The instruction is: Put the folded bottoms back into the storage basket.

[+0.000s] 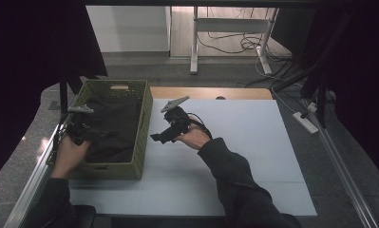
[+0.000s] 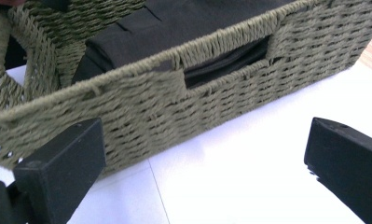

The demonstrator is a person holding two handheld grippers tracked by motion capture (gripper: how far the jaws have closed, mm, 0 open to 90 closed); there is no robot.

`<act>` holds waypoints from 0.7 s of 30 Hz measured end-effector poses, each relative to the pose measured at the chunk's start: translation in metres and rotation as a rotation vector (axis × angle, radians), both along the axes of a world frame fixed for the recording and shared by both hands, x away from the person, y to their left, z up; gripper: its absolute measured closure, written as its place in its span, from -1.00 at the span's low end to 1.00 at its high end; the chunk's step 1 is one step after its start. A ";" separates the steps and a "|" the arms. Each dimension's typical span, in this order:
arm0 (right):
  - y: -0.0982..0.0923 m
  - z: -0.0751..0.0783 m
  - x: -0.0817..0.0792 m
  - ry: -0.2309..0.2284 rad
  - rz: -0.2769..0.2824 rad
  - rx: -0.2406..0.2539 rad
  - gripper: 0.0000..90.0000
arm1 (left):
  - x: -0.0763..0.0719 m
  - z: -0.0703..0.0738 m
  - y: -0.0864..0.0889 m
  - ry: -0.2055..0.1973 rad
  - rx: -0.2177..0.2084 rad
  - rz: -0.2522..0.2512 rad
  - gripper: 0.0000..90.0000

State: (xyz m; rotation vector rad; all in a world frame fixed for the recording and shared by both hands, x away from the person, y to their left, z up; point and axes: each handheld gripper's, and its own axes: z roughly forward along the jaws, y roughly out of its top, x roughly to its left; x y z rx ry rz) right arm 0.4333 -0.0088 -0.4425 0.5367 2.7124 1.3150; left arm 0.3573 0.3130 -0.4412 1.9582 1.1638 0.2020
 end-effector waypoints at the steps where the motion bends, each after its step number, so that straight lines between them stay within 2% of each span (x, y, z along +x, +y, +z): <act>1: -0.002 0.000 -0.001 -0.004 0.003 -0.004 -1.00 | -0.002 0.000 -0.001 0.001 -0.001 -0.002 -1.00; 4: -0.006 -0.001 -0.005 -0.017 0.014 -0.019 -1.00 | -0.010 -0.001 -0.003 -0.002 0.015 -0.003 -1.00; 6: -0.008 -0.003 -0.008 -0.021 0.020 -0.017 -1.00 | -0.016 0.001 -0.005 -0.018 0.024 0.005 -1.00; 11: -0.016 -0.007 -0.014 -0.037 0.027 -0.035 -1.00 | -0.031 0.006 -0.009 -0.031 0.013 -0.003 -1.00; 21: -0.035 -0.016 -0.017 -0.023 0.011 -0.028 -1.00 | -0.061 0.007 -0.016 -0.043 -0.003 -0.013 -1.00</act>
